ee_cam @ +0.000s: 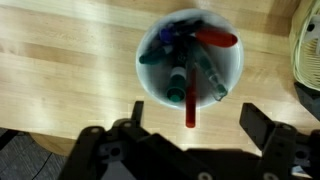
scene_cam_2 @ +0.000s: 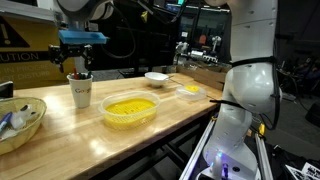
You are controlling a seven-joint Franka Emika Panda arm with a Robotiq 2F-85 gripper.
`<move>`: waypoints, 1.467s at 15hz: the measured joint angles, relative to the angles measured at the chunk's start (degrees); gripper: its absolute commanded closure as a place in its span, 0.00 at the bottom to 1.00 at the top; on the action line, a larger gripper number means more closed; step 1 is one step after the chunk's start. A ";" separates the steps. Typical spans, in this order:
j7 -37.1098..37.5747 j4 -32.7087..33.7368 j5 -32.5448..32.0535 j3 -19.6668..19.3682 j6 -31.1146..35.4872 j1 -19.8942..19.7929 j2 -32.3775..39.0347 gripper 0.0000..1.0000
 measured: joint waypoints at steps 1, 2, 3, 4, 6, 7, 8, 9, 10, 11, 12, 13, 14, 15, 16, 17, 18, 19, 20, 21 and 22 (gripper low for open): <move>0.03 0.00 -0.06 0.00 0.00 0.00 -0.07 0.39; 0.07 0.00 -0.18 0.00 0.00 -0.02 -0.09 0.46; 0.10 0.00 -0.29 0.00 0.00 -0.04 -0.08 0.55; 0.16 -0.03 -0.48 0.00 0.00 -0.07 -0.08 0.62; 0.53 -0.10 -0.97 -0.01 0.00 -0.13 -0.09 0.78; 0.86 -0.15 -1.20 -0.02 0.00 -0.18 -0.09 0.85; 1.12 -0.19 -1.37 -0.02 0.00 -0.24 -0.10 0.94; 1.28 -0.23 -1.51 -0.02 0.01 -0.30 -0.10 0.99; 1.42 -0.24 -1.60 -0.06 0.02 -0.33 -0.10 1.00; 1.56 -0.26 -1.62 -0.09 0.04 -0.35 -0.12 1.00; 1.83 -0.26 -1.62 -0.09 0.25 -0.35 -0.15 0.98; 2.04 -0.28 -1.66 -0.09 0.28 -0.35 -0.17 0.97; 2.18 -0.33 -1.70 -0.09 0.29 -0.35 -0.20 0.97; 2.31 -0.42 -1.77 -0.09 0.32 -0.35 -0.26 0.97; 2.40 -0.57 -1.83 -0.10 0.39 -0.36 -0.38 0.97; 2.52 -0.78 -1.97 -0.10 0.51 -0.35 -0.56 0.97; 2.81 -1.01 -2.16 -0.09 0.68 -0.32 -0.78 0.97; 3.21 -1.38 -2.45 -0.07 0.92 -0.30 -1.09 0.97; 3.62 -1.81 -2.84 -0.01 1.20 -0.28 -1.47 0.97; 4.00 -2.27 -3.24 0.06 1.50 -0.26 -1.90 0.97; 4.40 -2.79 -3.53 0.15 1.75 -0.26 -2.41 0.97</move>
